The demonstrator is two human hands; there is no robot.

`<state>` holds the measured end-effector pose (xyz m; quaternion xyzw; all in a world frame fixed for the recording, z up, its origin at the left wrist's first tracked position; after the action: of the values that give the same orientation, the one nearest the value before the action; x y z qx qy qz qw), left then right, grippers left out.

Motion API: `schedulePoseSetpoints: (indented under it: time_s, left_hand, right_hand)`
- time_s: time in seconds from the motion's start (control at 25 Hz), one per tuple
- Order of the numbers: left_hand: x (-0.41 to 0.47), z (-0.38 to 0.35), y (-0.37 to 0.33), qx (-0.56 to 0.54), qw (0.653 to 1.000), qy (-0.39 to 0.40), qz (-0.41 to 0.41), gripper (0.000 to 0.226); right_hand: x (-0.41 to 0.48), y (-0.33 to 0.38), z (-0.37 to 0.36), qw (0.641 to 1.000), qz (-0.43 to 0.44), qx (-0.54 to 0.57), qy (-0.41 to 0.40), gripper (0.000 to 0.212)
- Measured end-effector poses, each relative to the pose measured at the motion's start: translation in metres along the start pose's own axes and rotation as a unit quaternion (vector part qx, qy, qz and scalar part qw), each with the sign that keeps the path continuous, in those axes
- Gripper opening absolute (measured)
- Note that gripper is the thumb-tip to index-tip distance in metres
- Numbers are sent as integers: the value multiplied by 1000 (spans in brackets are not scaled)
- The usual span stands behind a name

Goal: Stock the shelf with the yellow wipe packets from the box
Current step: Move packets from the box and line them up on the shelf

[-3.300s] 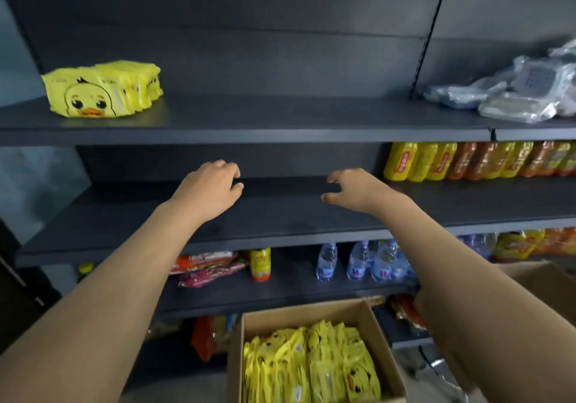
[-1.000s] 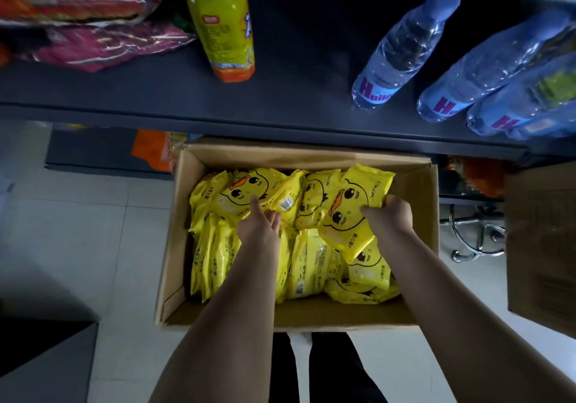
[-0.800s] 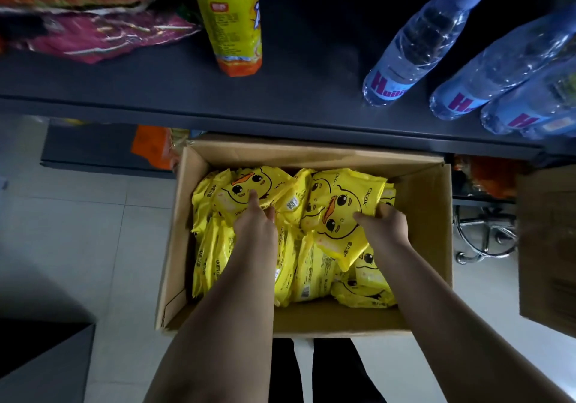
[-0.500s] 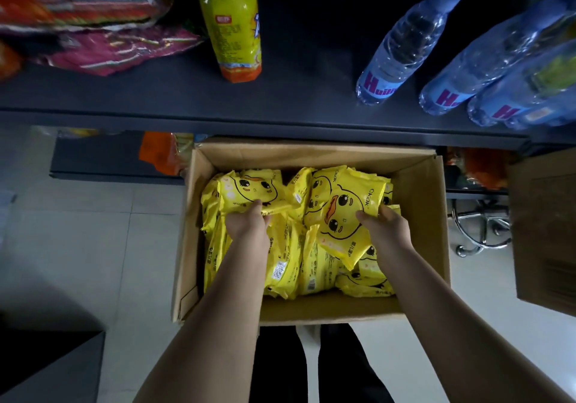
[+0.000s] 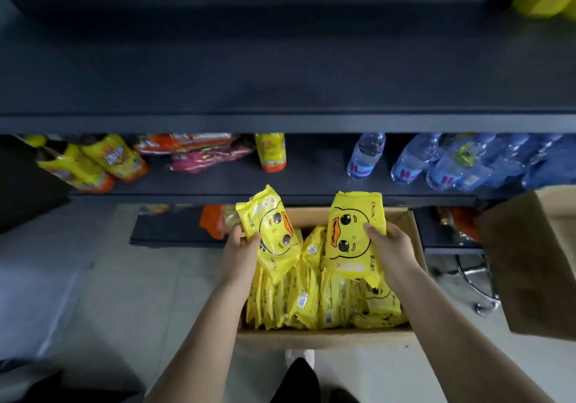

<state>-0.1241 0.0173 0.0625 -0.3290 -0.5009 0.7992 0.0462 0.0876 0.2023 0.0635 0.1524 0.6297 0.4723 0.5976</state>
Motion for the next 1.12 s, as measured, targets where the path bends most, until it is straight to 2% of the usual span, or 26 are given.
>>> schedulePoseSetpoints:
  time_s: [0.12, 0.24, 0.4, 0.56, 0.8, 1.12]
  left_hand:
    - [-36, 24, -45, 0, 998, 14, -57, 14]
    - [-82, 53, -92, 20, 991, 5, -133, 24]
    - [-148, 98, -158, 54, 966, -24, -251, 20]
    - [-191, 149, -207, 88, 952, -56, -288, 23]
    - [-211, 235, -278, 178, 924, -66, -333, 15]
    - [-177, 391, -366, 190, 889, -95, -405, 13]
  right_hand:
    - [-30, 33, -1, 999, 13, 36, 36, 24]
    - [-71, 70, 2, 995, 46, 44, 76, 15]
    - [-134, 126, 9, 984, 150, 5, 92, 16]
    - [-203, 193, 3, 957, 264, -59, 106, 20]
    - [-289, 288, -38, 926, 346, -63, 138, 15]
    - [-366, 374, -162, 888, 431, -94, 129, 12]
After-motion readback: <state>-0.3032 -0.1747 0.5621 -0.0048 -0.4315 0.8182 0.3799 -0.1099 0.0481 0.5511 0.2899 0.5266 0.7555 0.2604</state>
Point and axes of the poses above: each hand's wrist, its own x-axis towards the middle knuckle, its own z-axis out of the back of the hand, y = z × x, the point moved 7 cm from there along x, towards the middle knuckle, and after that the axes turned 3 degrees about y, right-handed, at the moved point
